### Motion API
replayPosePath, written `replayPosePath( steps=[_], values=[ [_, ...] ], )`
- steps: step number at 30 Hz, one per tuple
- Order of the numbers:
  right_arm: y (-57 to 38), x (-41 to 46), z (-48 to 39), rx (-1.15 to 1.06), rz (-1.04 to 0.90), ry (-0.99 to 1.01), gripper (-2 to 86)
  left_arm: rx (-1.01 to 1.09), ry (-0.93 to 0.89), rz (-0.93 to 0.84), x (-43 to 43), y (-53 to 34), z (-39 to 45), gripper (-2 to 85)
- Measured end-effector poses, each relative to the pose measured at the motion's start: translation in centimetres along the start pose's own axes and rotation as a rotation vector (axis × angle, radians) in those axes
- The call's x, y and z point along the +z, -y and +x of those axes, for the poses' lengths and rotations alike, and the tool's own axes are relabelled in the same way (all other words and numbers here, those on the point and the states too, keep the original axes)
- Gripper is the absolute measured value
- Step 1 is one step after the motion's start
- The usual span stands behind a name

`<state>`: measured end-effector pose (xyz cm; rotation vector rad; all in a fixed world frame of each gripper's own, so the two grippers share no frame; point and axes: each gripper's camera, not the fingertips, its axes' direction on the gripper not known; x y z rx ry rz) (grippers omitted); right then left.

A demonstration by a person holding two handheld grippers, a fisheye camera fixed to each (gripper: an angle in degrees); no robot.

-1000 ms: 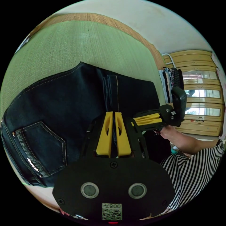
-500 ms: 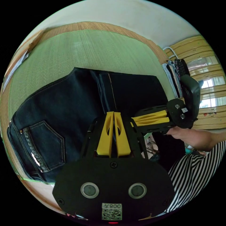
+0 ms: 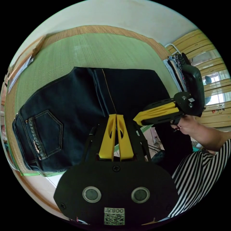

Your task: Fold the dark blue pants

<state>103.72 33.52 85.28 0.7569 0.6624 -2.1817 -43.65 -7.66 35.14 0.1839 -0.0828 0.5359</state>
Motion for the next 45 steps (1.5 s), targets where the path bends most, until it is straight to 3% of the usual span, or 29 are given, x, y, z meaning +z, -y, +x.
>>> replayPosePath(
  steps=[9, 13, 15, 20, 25, 32, 41, 45],
  values=[
    [-10.6, -11.8, 6.0, 0.331, 0.183, -0.033, 0.1, -0.033, 0.035, -0.017, 2.1, -0.5, 3.9, 0.0],
    [-12.3, -13.4, 8.3, 0.433, 0.198, 0.053, 0.1, -0.027, 0.034, -0.045, 3.5, -0.1, 5.7, 0.0],
    [-12.3, -14.9, 7.9, 0.434, 0.230, 0.101, 0.0, -0.035, 0.054, -0.042, 3.6, 0.2, 6.7, 0.1],
    [-13.7, -20.0, 6.3, 0.416, 0.274, 0.007, 0.0, 0.029, 0.047, -0.025, 4.5, 1.1, 11.1, 0.1],
    [-17.7, -24.7, 9.0, 0.520, 0.414, 0.137, 0.0, 0.112, -0.001, -0.022, 6.5, 3.2, 16.3, 0.1],
    [-15.5, -26.6, 8.9, 0.525, 0.345, 0.116, 0.0, 0.302, 0.026, -0.140, 11.9, 8.1, 25.0, 0.1],
    [-12.4, -34.3, 9.2, 0.497, 0.440, 0.155, 0.0, 0.283, 0.030, -0.192, 15.5, 9.9, 28.5, 0.0],
    [-7.3, -35.5, 12.0, 0.523, 0.373, 0.099, 0.0, 0.282, 0.036, -0.202, 16.7, 10.5, 29.7, 0.0]
  ],
)
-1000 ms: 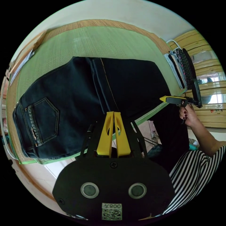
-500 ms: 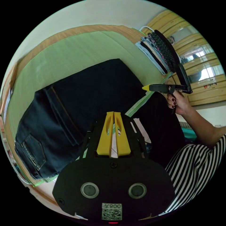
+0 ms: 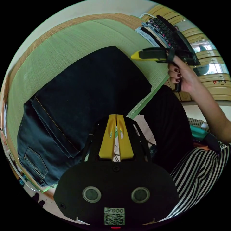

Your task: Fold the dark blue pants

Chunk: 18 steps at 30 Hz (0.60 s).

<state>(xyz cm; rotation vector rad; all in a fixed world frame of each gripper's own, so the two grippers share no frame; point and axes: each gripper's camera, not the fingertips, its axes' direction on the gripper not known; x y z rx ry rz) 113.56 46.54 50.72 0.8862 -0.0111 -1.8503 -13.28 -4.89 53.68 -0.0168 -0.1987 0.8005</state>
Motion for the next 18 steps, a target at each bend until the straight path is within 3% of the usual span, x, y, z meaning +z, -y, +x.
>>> replayPosePath(
  steps=[3, 10, 18],
  values=[
    [2.3, 2.2, 0.3, 0.018, -0.106, -0.048, 0.1, 0.006, 0.009, 0.005, 0.6, 0.8, 1.0, 0.1],
    [-1.4, -3.6, 0.5, -0.022, -0.040, -0.023, 1.1, -0.026, -0.102, 0.050, 0.9, 1.9, 2.0, 0.5],
    [-4.8, -3.3, 4.6, 0.087, -0.129, 0.213, 3.2, 0.076, -0.143, 0.153, 0.6, 4.7, 7.5, 5.9]
  ],
)
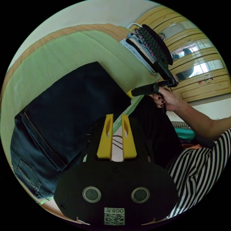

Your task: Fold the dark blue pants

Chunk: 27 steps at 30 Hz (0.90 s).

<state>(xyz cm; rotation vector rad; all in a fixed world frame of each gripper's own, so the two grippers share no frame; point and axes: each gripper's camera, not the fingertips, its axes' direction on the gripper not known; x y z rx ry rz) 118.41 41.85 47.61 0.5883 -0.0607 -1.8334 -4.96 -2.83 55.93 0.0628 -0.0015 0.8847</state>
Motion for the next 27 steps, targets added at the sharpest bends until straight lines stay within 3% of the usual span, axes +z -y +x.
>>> replayPosePath(
  steps=[10, 17, 23, 27],
  values=[
    [1.2, -2.4, -0.7, -0.039, 0.001, 0.160, 0.8, 0.088, 0.174, -0.065, 3.4, 3.8, 6.9, 12.9],
    [2.7, -2.0, -2.1, -0.090, -0.034, 0.152, 1.0, 0.118, 0.349, -0.110, 4.1, 4.6, 10.2, 7.4],
    [3.9, -4.2, -0.1, -0.095, -0.009, 0.212, 3.6, 0.076, 0.248, -0.056, 2.1, 4.0, 9.7, 3.5],
    [4.9, -6.8, 4.0, 0.009, 0.111, 0.210, 6.5, 0.085, 0.256, -0.031, 1.0, 3.3, 10.6, 3.2]
  ],
)
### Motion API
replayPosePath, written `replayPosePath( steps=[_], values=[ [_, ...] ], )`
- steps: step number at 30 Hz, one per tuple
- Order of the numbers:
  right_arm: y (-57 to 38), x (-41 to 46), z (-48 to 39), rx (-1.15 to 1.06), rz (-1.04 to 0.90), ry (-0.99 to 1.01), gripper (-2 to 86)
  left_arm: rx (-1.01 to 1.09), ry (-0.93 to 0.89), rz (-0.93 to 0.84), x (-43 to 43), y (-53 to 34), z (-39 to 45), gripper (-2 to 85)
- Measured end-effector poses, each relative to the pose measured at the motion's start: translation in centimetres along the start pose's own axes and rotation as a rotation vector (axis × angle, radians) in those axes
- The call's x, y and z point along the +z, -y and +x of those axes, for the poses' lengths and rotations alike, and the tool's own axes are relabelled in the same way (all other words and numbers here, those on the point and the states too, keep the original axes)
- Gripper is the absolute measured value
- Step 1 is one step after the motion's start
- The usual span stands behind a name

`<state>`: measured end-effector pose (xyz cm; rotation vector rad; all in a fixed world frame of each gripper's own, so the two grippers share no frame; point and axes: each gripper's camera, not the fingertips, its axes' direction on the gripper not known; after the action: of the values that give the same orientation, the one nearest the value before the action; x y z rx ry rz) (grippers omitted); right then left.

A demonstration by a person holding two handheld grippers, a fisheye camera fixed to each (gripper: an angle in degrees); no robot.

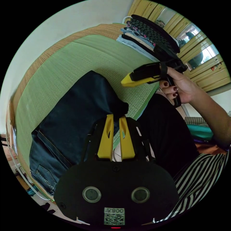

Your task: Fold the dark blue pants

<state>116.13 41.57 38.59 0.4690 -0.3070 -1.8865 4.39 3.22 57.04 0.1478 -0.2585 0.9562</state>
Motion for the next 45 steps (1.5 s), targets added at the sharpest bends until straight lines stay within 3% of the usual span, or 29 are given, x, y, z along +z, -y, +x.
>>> replayPosePath(
  steps=[16, 23, 30, 38, 45],
  values=[
    [10.5, 7.4, 6.9, 0.106, -0.073, -0.008, 7.0, 0.061, 0.027, 0.022, -5.4, -4.0, 0.8, 3.4],
    [10.4, 8.3, 9.6, 0.092, -0.098, -0.064, 3.2, 0.075, -0.020, 0.036, -8.4, -6.6, -0.4, 3.2],
    [7.8, 4.5, 11.2, 0.050, 0.019, -0.074, 2.4, 0.115, -0.098, 0.133, -13.0, -9.1, -1.3, 2.9],
    [4.7, 5.8, 10.2, -0.023, 0.105, -0.043, 2.1, 0.060, -0.206, 0.281, -20.9, -17.8, -7.4, 2.4],
    [3.7, 15.0, 5.0, -0.180, 0.058, 0.011, 2.3, -0.071, -0.293, 0.443, -28.5, -29.8, -16.0, 2.5]
  ],
)
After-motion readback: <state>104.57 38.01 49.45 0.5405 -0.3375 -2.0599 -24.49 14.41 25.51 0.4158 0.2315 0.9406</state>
